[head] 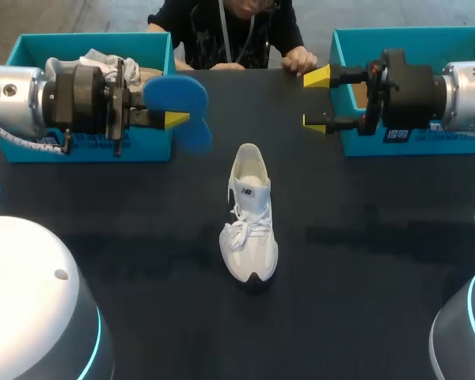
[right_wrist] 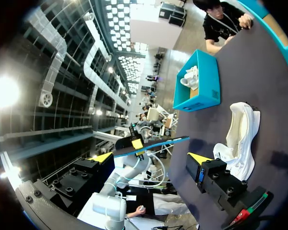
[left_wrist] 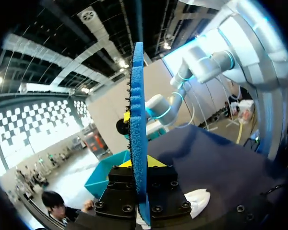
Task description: Take the shoe out of the shoebox, open the shoe tongue, remove and reinsert the insole, then place the shoe into the shoebox
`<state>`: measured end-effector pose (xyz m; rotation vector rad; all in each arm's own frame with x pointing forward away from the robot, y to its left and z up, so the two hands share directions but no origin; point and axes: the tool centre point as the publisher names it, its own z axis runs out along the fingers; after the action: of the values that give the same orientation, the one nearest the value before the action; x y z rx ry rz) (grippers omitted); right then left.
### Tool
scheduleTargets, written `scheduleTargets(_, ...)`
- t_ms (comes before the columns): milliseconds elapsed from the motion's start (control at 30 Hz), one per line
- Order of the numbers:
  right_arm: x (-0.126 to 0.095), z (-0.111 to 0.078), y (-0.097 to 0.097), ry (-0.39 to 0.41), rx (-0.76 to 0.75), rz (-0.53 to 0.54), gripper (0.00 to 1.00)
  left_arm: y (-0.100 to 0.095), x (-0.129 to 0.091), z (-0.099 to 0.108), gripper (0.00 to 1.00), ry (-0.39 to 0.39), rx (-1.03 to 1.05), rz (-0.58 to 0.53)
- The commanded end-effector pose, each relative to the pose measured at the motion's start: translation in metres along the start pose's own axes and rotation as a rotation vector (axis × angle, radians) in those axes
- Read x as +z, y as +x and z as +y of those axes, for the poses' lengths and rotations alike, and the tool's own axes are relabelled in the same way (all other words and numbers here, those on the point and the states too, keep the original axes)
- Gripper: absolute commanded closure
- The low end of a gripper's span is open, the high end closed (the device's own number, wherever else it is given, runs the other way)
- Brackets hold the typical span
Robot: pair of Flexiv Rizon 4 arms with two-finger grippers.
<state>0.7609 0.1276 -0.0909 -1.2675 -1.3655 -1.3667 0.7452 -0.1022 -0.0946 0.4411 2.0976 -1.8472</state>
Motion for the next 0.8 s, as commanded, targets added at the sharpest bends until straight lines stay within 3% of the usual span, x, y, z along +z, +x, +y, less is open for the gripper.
scheduleTargets(33,0.0022,0.0004,-0.0010,-0.001,-0.001,0.000,0.00,0.0016,-0.0020,0.0003,1.00,-0.002,-0.554,0.012)
scheduleTargets(267,0.0022,0.0004,-0.0010,-0.001,-0.001,0.000,0.00,0.0041,-0.0017,0.0028,1.00,0.079,-0.833,0.018)
scheduleTargets(500,0.0022,0.0004,-0.0010,-0.001,-0.001,0.000,0.00,0.0039,0.0019,0.0020,1.00,0.230,-1.168,0.075)
scheduleTargets(800,0.0022,0.0004,-0.0010,-0.001,-0.001,0.000,0.00,0.0039,0.0019,0.0020,1.00,0.230,-1.168,0.075)
